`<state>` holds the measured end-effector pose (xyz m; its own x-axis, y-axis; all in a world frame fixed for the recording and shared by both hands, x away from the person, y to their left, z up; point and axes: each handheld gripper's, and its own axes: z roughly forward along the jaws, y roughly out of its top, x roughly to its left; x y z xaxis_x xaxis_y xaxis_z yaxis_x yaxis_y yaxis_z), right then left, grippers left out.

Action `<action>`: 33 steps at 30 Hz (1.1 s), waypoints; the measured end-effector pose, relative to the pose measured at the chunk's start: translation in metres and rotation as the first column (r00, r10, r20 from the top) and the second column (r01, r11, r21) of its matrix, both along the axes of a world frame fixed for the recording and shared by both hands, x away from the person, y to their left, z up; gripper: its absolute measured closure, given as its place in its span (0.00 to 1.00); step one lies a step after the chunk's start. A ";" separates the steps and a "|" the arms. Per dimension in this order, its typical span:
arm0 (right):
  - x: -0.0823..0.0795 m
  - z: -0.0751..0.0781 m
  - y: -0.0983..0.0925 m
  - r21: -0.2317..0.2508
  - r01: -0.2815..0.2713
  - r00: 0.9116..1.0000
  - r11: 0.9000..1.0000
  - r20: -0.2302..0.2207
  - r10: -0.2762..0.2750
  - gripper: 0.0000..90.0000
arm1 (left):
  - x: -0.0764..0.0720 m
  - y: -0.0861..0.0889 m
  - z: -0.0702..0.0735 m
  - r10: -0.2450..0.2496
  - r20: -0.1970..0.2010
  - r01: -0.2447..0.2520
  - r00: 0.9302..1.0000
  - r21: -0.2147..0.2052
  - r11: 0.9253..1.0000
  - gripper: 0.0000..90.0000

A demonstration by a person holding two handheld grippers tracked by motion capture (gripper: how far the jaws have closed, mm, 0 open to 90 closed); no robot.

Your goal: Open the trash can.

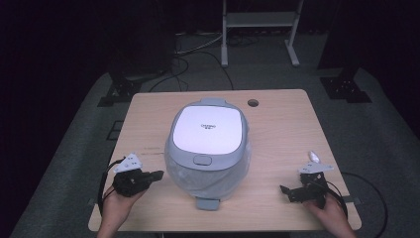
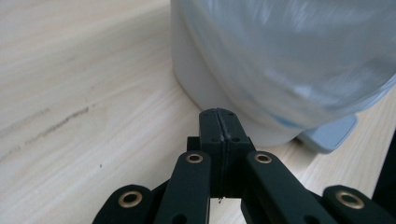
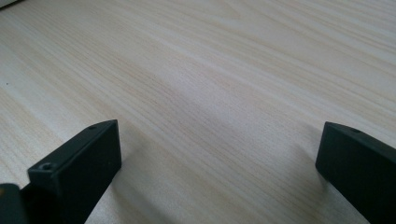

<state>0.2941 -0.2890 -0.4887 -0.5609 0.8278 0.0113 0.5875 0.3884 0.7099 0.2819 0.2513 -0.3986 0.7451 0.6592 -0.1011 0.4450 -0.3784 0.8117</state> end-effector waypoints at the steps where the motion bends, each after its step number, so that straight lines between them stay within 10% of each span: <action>1: 0.000 0.000 0.000 0.000 0.000 1.000 1.000 0.000 0.000 0.00 | 0.000 0.001 0.003 0.001 0.001 -0.001 1.000 -0.003 1.000 1.00; 33: 0.000 0.000 0.000 0.000 0.000 1.000 1.000 0.000 0.000 0.00 | -0.007 0.002 0.086 -0.053 0.097 0.064 0.994 -0.114 0.991 1.00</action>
